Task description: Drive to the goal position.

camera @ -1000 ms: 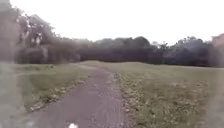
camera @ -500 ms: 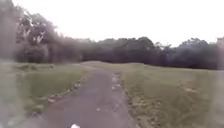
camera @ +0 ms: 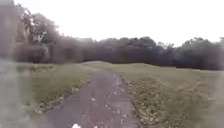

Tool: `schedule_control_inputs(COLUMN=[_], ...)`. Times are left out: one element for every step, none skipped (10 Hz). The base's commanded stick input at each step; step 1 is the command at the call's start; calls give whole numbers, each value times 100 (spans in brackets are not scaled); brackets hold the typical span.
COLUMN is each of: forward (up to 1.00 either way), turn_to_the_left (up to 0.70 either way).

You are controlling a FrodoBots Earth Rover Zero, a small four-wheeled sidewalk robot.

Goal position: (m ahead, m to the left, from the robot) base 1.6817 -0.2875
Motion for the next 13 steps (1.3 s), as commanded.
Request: schedule_control_inputs(forward=[100, 100, 100, 100, 100, 100, 100, 100, 100, 100, 100, 100, 83], turn_to_the_left=[0, 0, 0, 0, 0, 0, 0, 0, 0, 0, 0, 0, 0])
